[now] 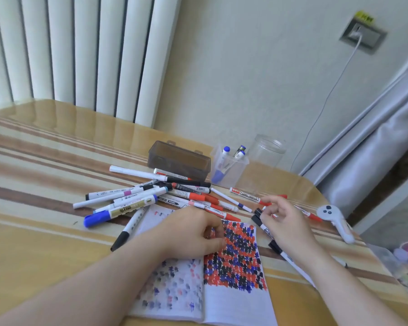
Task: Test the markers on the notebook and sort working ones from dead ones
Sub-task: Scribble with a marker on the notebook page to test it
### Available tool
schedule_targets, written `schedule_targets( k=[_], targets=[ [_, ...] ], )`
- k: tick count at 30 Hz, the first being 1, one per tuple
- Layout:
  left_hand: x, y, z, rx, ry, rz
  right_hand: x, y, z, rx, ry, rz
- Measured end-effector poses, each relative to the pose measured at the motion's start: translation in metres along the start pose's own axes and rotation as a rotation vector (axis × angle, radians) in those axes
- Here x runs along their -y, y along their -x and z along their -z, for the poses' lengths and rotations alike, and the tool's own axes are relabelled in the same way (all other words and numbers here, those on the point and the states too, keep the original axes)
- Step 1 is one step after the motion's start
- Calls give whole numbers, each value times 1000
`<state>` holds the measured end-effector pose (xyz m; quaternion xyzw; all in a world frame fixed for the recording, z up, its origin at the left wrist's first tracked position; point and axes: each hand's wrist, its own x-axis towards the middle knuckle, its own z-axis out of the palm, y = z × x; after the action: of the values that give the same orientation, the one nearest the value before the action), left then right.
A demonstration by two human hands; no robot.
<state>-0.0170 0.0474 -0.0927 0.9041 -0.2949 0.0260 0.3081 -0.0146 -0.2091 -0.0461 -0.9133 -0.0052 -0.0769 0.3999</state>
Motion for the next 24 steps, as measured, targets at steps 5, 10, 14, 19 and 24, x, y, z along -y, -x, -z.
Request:
schedule_targets(
  k=[5, 10, 14, 19, 24],
  targets=[
    [0, -1, -4, 12, -4, 6, -55, 63, 49, 1, 327, -75],
    [0, -2, -4, 15, -17, 17, -75, 88, 65, 26, 590, -97],
    [-2, 0, -4, 23, -10, 25, -78, 80, 69, 79, 694, -103],
    [-4, 1, -2, 30, -3, 33, -76, 70, 79, 162, 617, -130],
    [-6, 0, -1, 16, -44, 14, -42, 78, 74, 222, 499, 59]
  ],
)
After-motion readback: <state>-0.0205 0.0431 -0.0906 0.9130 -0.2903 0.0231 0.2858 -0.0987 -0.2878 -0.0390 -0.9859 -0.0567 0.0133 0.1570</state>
